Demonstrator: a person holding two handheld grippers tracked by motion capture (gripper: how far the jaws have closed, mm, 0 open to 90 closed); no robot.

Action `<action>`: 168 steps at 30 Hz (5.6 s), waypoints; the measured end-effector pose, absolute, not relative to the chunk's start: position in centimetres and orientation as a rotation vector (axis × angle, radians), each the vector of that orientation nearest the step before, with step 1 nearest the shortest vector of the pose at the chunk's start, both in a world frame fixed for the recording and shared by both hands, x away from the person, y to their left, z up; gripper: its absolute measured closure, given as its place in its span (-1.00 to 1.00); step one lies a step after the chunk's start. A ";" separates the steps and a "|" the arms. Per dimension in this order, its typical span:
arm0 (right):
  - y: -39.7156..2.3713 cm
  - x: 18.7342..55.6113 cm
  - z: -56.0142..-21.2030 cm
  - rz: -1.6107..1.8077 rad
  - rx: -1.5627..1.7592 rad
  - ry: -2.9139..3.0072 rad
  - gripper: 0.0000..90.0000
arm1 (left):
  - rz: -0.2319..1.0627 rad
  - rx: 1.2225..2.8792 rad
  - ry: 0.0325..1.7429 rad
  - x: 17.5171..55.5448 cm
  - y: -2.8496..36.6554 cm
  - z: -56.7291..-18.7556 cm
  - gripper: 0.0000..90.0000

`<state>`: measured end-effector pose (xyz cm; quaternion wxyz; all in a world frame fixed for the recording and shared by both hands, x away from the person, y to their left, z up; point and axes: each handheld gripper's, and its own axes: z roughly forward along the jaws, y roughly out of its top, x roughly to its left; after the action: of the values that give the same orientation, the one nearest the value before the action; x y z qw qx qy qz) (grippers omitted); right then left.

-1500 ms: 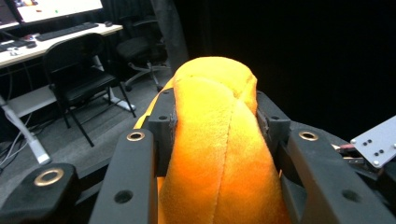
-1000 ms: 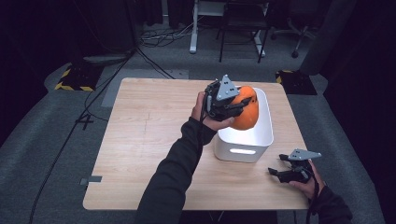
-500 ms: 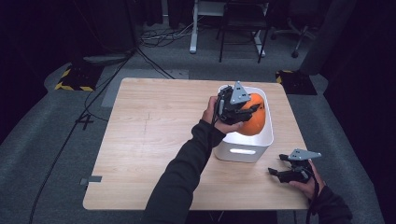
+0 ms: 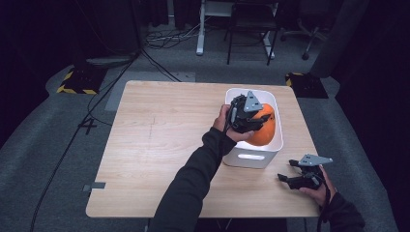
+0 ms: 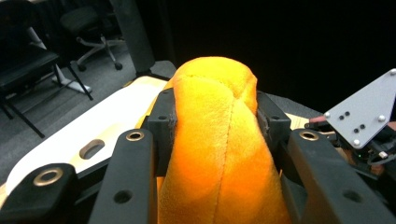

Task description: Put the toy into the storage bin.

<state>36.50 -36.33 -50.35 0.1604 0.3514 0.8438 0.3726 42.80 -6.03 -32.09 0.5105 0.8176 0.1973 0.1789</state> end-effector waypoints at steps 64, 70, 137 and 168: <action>-36.4 36.5 -50.3 1.063 1.001 2.413 -0.62 | 0.291 2.431 0.543 45.3 -6.6 -36.4 0.02; -36.3 36.5 -50.3 1.064 1.005 2.410 -0.62 | 0.298 2.417 0.561 45.4 -6.2 -36.5 0.03; -36.4 36.5 -50.3 1.064 1.003 2.412 -0.62 | 0.577 1.999 0.589 41.8 -0.7 -32.7 -0.62; -36.4 36.5 -50.3 1.063 1.000 2.413 -0.62 | 0.680 2.081 0.641 40.6 3.5 -33.3 -0.62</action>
<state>36.51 -36.37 -50.33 0.1602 0.3500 0.8447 0.3720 40.60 3.48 -33.35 0.4170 0.8293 0.2552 0.2707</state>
